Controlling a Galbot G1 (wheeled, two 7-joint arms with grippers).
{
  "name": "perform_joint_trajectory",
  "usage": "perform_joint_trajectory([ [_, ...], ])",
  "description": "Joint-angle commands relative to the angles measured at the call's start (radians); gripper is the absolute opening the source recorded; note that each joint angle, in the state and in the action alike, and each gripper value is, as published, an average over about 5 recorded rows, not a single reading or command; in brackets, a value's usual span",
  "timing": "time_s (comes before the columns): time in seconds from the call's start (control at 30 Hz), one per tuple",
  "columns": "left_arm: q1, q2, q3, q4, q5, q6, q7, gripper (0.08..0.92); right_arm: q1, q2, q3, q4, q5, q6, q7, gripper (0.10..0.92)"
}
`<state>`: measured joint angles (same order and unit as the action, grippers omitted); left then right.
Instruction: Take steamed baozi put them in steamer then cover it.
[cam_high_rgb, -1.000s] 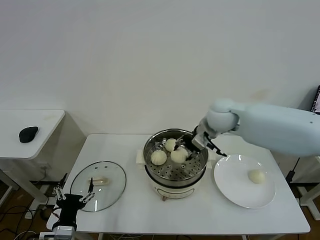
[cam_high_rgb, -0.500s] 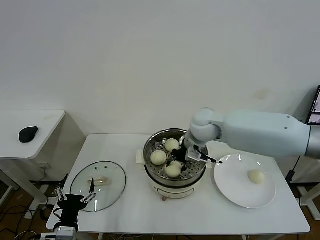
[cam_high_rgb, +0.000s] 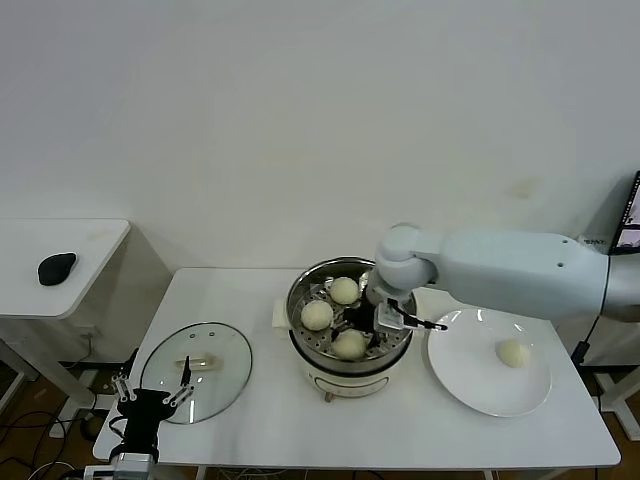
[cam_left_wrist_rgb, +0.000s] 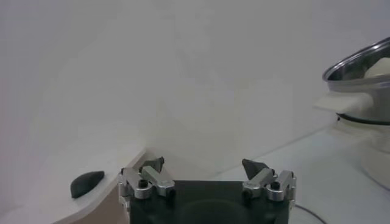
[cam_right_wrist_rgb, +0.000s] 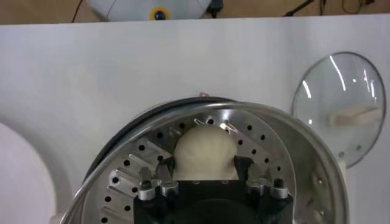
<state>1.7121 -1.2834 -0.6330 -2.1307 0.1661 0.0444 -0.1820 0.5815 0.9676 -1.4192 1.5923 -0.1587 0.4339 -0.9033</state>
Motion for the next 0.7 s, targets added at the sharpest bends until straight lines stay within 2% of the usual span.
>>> perform_joint_trajectory([
  [0.03,0.001,0.006,-0.003,-0.007,-0.001,0.001,0.001,0.823,0.027,-0.02,0.019,0.002,0.004,-0.001,0.006,0.809],
  [0.27,-0.004,0.022,-0.013,-0.018,-0.003,0.002,0.004,0.823,0.104,-0.113,0.09,0.011,0.067,-0.143,-0.014,0.823],
  [0.47,-0.015,0.039,-0.007,-0.021,-0.005,0.003,0.006,0.823,0.179,-0.274,0.062,0.06,0.277,-0.438,-0.047,0.823],
  [0.7,-0.028,0.061,0.013,-0.015,-0.005,0.004,0.008,0.823,0.168,-0.506,0.064,0.098,0.339,-0.712,-0.049,0.823],
])
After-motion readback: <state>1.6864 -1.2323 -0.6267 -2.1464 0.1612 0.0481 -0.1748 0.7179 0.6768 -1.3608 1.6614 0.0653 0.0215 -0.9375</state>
